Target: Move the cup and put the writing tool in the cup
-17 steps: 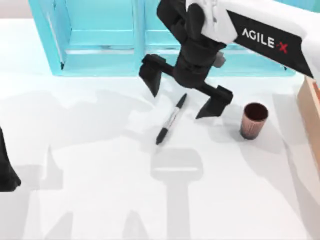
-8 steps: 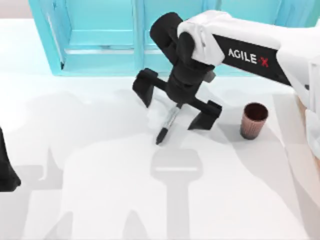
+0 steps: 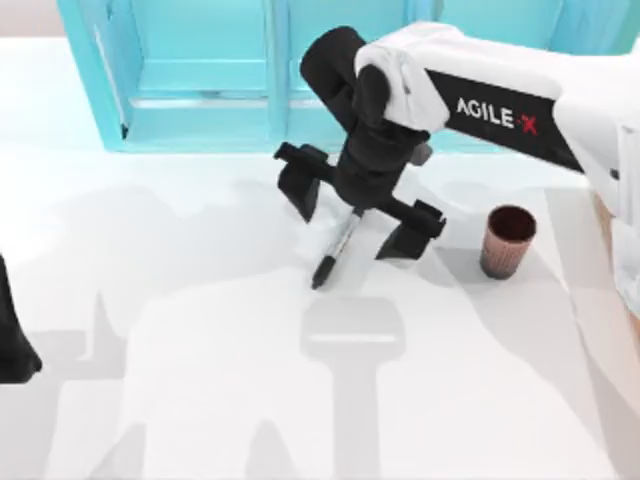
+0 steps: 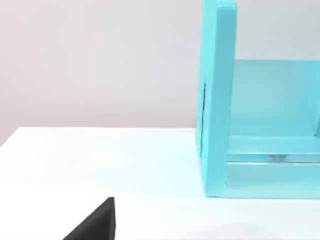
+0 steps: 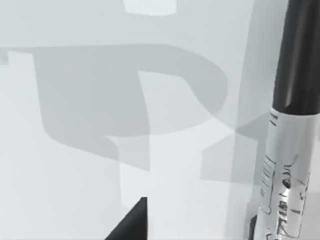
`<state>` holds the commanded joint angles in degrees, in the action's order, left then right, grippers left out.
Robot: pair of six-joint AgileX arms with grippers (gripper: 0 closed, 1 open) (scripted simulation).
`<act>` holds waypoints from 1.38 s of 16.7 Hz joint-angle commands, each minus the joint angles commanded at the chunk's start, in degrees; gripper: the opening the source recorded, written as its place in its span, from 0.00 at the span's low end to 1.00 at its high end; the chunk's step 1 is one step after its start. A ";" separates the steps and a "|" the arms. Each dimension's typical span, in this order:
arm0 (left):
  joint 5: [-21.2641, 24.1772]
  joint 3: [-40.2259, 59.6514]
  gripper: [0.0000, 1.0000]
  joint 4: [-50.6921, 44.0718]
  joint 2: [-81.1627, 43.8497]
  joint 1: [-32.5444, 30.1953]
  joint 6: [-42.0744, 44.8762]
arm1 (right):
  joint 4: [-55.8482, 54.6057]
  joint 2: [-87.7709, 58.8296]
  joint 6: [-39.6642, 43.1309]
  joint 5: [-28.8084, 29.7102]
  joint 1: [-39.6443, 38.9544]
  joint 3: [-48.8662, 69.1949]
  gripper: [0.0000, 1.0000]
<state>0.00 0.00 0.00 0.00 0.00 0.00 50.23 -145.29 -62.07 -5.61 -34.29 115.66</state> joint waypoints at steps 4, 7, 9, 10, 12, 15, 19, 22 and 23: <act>0.00 0.00 1.00 0.00 0.00 0.00 0.00 | 0.00 0.00 0.00 0.00 0.00 0.00 0.25; 0.00 0.00 1.00 0.00 0.00 0.00 0.00 | 0.00 0.00 0.00 0.00 0.00 0.00 0.02; 0.00 0.00 1.00 0.00 0.00 0.00 0.00 | 0.00 0.00 0.00 0.00 0.00 0.00 0.00; 0.00 0.00 1.00 0.00 0.00 0.00 0.00 | 0.00 0.00 0.00 0.00 0.00 0.00 0.00; 0.00 0.00 1.00 0.00 0.00 0.00 0.00 | 0.00 0.00 0.00 0.00 0.00 0.00 0.00; 0.00 0.00 1.00 0.00 0.00 0.00 0.00 | 0.00 0.00 0.00 0.00 0.00 0.00 0.00; 0.00 0.00 1.00 0.00 0.00 0.00 0.00 | 5.22 7.01 1.06 2.15 -0.79 -3.15 0.00; 0.00 0.00 1.00 0.00 0.00 0.00 0.00 | 7.14 14.51 -1.02 2.48 -2.90 -7.96 0.00; 0.00 0.00 1.00 0.00 0.00 0.00 0.00 | 7.76 17.93 -1.68 2.59 -3.49 -9.58 0.00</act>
<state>0.00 0.00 0.00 0.00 0.00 0.00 58.00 -127.36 -63.76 -3.02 -37.78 106.08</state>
